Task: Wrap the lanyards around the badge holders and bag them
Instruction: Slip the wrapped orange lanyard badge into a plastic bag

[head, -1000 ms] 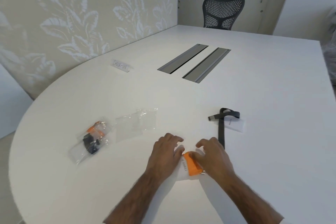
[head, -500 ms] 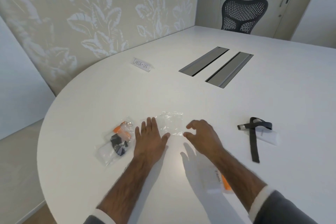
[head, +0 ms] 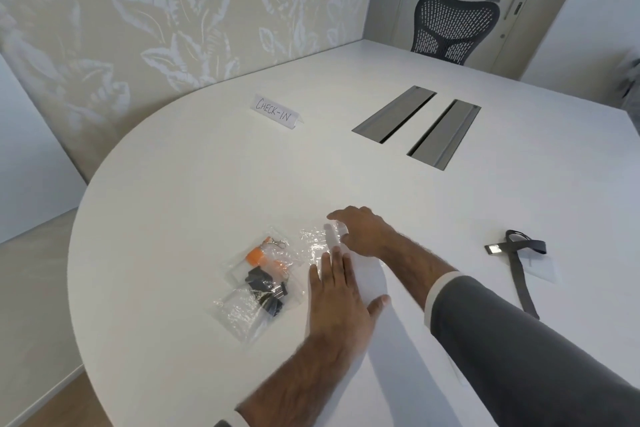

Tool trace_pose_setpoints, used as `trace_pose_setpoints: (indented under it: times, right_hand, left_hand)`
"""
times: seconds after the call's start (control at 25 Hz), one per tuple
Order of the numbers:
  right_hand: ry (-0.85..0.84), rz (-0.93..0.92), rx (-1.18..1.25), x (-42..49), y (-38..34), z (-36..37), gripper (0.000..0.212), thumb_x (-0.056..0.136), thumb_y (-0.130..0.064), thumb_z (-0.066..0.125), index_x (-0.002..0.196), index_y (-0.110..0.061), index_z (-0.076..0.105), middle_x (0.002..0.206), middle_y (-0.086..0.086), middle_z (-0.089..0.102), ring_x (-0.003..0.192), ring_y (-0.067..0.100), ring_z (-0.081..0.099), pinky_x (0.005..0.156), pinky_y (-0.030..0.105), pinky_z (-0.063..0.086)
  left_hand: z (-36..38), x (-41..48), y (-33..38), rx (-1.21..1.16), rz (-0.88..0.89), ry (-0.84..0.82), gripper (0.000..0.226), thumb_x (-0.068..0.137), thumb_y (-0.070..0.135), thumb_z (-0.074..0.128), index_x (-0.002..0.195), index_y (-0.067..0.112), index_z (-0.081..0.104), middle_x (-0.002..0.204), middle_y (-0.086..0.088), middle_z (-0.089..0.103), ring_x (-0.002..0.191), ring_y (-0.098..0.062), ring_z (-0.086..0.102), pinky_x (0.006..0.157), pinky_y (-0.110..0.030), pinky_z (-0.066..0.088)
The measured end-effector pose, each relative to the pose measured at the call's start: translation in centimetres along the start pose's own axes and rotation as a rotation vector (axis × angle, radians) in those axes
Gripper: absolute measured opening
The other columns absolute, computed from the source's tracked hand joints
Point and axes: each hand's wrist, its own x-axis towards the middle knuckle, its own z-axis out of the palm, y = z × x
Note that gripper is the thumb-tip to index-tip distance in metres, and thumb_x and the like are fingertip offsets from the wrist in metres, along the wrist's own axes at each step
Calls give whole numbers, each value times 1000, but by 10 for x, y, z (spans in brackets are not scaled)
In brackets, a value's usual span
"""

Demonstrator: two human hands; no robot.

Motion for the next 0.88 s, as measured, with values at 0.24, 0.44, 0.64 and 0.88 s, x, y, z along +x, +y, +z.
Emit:
trace_pose_setpoints:
  times: [0.24,0.44,0.64,0.88]
  right_hand:
    - [18,49,14,18,-5,-3,31,87,-16,61,115,-22,71,124,-1,68,115,24,61,96,38,52]
    - [83,80,218,15,-11,-10,14,84,-20,76,89,-7,71,85,-8,68,86,24,70,76,37,58]
    - [256,201,521,-33,-5,-29,12,87,-13,74,84,-2,70,72,1,66,64,14,59,48,20,41]
    - [566,335,707,-125,-15,-26,15,91,-19,69,77,-18,72,72,-4,71,61,4,60,61,24,47]
  left_hand:
    - [1,1,-6,-10,44,-61,102,94,78,16,160,5,-13,170,-17,-15,158,-35,-8,127,-51,-5]
    - [-8,3,-12,-9,74,-120,99,98,73,24,161,5,-12,169,-17,-18,158,-35,-10,127,-52,-6]
    - [-42,4,-23,-355,152,-13,57,102,51,36,147,17,45,156,-8,38,138,-27,46,116,-42,35]
    - [-71,2,-10,-1317,-143,28,15,101,26,59,95,20,71,92,2,74,72,-17,74,69,-37,63]
